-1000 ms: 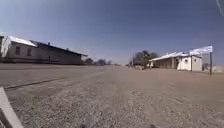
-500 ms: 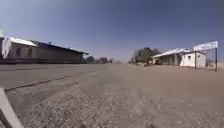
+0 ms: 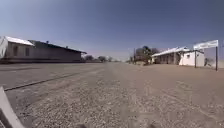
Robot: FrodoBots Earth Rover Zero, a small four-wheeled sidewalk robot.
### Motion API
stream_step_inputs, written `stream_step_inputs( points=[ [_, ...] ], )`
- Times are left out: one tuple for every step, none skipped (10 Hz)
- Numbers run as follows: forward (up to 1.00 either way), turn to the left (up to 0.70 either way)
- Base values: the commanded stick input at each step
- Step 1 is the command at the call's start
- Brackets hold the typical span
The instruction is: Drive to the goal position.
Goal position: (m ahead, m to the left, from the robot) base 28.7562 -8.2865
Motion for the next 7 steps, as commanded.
stream_step_inputs(
  points=[
    [0.70,0.00],
    [0.70,0.00],
    [0.70,0.00],
    [0.70,0.00],
    [0.70,0.00],
    [0.70,0.00],
    [0.70,0.00]
  ],
)
